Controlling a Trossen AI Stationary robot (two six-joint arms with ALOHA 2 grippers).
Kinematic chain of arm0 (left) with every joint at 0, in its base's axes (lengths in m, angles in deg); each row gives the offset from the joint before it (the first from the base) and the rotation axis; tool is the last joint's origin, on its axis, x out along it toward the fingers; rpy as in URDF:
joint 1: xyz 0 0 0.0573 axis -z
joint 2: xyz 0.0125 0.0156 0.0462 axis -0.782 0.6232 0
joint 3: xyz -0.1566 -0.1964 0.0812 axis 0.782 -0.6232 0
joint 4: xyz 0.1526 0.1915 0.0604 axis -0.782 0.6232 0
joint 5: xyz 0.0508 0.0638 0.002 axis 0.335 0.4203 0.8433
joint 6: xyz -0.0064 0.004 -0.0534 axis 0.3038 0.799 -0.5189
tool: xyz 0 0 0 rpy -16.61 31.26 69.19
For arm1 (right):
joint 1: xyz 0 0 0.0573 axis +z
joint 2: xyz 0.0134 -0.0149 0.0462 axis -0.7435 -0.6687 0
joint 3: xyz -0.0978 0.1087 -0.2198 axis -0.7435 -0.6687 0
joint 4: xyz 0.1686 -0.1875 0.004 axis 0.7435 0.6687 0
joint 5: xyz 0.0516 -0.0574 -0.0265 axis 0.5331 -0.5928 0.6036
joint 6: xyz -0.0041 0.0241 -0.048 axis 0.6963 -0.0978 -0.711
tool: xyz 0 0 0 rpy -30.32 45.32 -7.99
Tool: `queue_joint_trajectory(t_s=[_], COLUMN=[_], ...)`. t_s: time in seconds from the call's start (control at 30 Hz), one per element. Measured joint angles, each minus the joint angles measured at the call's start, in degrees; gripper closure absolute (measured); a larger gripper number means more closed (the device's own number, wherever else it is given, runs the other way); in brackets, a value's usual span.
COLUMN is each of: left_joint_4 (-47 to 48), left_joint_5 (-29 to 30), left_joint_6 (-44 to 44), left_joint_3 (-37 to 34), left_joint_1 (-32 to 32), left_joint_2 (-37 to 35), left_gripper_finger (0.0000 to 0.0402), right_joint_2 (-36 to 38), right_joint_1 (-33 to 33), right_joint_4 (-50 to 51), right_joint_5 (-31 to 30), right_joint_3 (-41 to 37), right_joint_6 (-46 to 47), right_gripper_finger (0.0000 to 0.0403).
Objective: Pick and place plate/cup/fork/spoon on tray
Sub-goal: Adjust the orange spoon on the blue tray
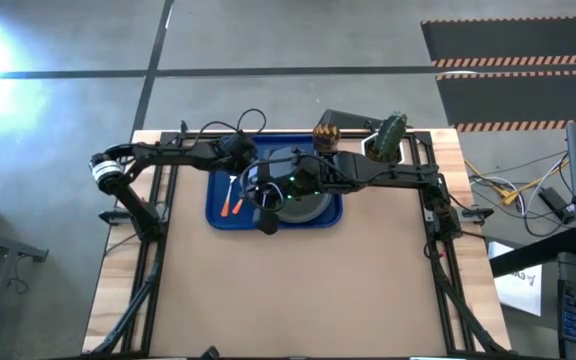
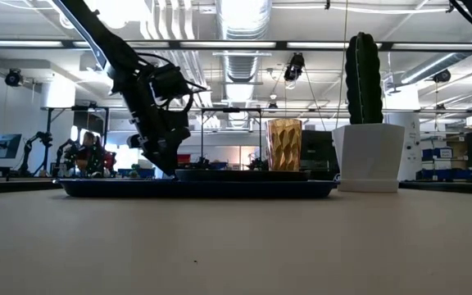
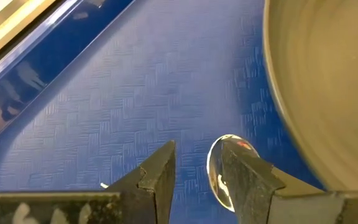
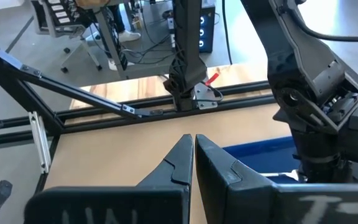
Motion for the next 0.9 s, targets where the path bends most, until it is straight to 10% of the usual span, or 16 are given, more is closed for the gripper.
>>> queue_joint_trajectory(t_s=[0.9], left_joint_4=[3.97], left_joint_5=[-2.41], left_joint_6=[-0.57], left_joint_3=[-1.17], left_joint_1=[-0.36], left_joint_2=[0.31], left_gripper_finger=[0.0292], right_joint_2=[-0.01], right_joint_1=[0.74], right_joint_4=[-0.25], right_joint_5=[-0.03], right_joint_3=[0.00], right_joint_6=[-0.67], right_gripper_finger=[0.0394])
